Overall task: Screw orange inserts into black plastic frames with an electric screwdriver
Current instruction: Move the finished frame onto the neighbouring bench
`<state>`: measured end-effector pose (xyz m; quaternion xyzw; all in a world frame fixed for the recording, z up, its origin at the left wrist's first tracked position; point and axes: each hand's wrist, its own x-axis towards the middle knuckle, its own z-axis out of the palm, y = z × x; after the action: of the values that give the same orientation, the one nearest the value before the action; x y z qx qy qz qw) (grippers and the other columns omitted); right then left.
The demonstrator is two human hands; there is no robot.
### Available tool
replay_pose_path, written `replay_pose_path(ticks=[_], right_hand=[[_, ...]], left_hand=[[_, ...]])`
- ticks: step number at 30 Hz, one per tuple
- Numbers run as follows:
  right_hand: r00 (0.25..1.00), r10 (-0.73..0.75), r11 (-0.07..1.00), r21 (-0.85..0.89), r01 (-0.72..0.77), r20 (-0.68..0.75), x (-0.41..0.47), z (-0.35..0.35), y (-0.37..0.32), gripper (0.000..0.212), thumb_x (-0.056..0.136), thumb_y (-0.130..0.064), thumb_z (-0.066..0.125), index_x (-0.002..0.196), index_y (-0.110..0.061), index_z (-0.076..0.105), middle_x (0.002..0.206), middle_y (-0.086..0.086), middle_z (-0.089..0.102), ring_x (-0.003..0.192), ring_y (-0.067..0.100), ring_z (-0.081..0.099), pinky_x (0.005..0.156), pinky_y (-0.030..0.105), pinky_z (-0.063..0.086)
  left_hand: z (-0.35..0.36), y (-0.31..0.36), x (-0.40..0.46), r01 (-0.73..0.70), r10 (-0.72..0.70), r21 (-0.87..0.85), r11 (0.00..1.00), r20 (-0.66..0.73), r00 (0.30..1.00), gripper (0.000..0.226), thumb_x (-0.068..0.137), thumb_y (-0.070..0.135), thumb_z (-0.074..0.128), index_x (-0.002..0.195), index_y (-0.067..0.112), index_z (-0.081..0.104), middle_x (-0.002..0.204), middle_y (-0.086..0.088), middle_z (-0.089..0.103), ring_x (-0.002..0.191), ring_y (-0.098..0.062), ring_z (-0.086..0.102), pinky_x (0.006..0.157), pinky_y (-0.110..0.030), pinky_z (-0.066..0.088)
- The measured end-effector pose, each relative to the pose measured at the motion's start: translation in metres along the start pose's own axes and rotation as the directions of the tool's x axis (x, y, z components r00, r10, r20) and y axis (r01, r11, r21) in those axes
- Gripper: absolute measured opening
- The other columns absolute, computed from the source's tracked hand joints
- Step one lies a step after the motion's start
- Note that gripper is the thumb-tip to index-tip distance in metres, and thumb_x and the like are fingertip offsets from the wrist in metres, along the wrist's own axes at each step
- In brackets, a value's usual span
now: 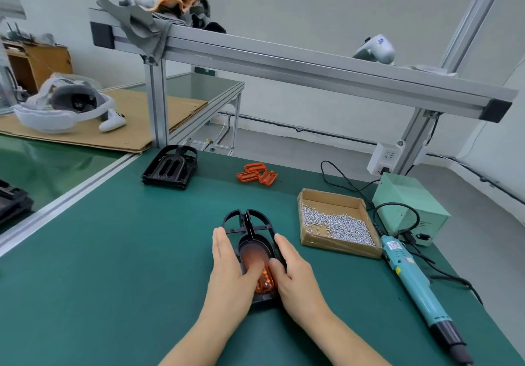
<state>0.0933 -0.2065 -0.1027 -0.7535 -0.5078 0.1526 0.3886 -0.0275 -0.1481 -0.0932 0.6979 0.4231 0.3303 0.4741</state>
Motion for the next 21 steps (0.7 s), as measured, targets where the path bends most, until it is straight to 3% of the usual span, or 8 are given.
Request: replay_pose_path(ticks=[3,7,12,15,18,21], right_hand=[[1.000,-0.031,0.999,0.011,0.031,-0.001,0.009,0.005,-0.012,0.051,0.102,-0.015,0.041,0.151,-0.016,0.028,0.154,-0.007,0.029,0.132,-0.006,0.020,0.094,-0.010,0.005],[0.995,-0.100,0.995,0.020,0.099,0.027,0.024,0.017,-0.035,0.051,0.103,-0.018,0.040,0.152,-0.017,0.024,0.158,-0.005,0.025,0.141,0.000,0.019,0.101,-0.003,0.006],[0.981,-0.182,0.983,0.051,0.179,0.072,0.042,0.042,-0.067,0.052,0.104,-0.018,0.039,0.153,-0.017,0.023,0.158,-0.004,0.024,0.145,0.008,0.019,0.109,0.011,0.011],[0.967,-0.233,0.971,0.086,0.224,0.100,0.052,0.061,-0.086,0.051,0.103,-0.018,0.040,0.152,-0.017,0.025,0.155,-0.007,0.029,0.142,0.006,0.023,0.105,0.004,0.011],[0.948,-0.287,0.956,0.105,0.275,0.136,0.061,0.079,-0.108,0.051,0.103,-0.015,0.040,0.152,-0.015,0.026,0.143,-0.011,0.034,0.130,-0.005,0.027,0.090,-0.011,0.006],[0.920,-0.360,0.930,0.139,0.341,0.154,0.071,0.097,-0.130,0.049,0.101,-0.010,0.041,0.148,-0.010,0.032,0.131,-0.014,0.037,0.115,-0.012,0.031,0.083,-0.012,0.012]], left_hand=[[-0.009,-0.001,0.004,0.026,-0.031,-0.091,0.996,-0.057,0.998,0.082,0.094,0.014,0.052,0.151,0.029,-0.005,0.158,0.014,0.004,0.139,-0.011,0.028,0.109,-0.031,0.029],[-0.031,-0.002,0.014,0.052,-0.075,-0.192,0.980,-0.119,0.990,0.078,0.096,0.008,0.047,0.151,0.037,0.000,0.155,0.007,0.017,0.138,-0.020,0.032,0.103,-0.051,0.041],[-0.069,-0.007,0.025,0.042,-0.085,-0.190,0.981,-0.226,0.970,0.077,0.095,0.005,0.047,0.151,0.034,0.002,0.155,0.002,0.022,0.136,-0.018,0.035,0.107,-0.047,0.038],[-0.095,-0.011,0.028,0.033,-0.095,-0.212,0.977,-0.290,0.952,0.077,0.095,0.003,0.047,0.151,0.035,0.005,0.155,0.006,0.022,0.135,-0.018,0.036,0.105,-0.043,0.041],[-0.120,-0.017,0.030,0.014,-0.096,-0.221,0.975,-0.366,0.926,0.077,0.094,0.003,0.049,0.150,0.036,0.008,0.155,0.006,0.023,0.136,-0.019,0.036,0.108,-0.044,0.039],[-0.146,-0.020,0.031,-0.002,-0.092,-0.204,0.979,-0.447,0.890,0.077,0.091,0.002,0.049,0.150,0.036,0.012,0.155,0.012,0.021,0.133,-0.020,0.040,0.107,-0.044,0.039]])
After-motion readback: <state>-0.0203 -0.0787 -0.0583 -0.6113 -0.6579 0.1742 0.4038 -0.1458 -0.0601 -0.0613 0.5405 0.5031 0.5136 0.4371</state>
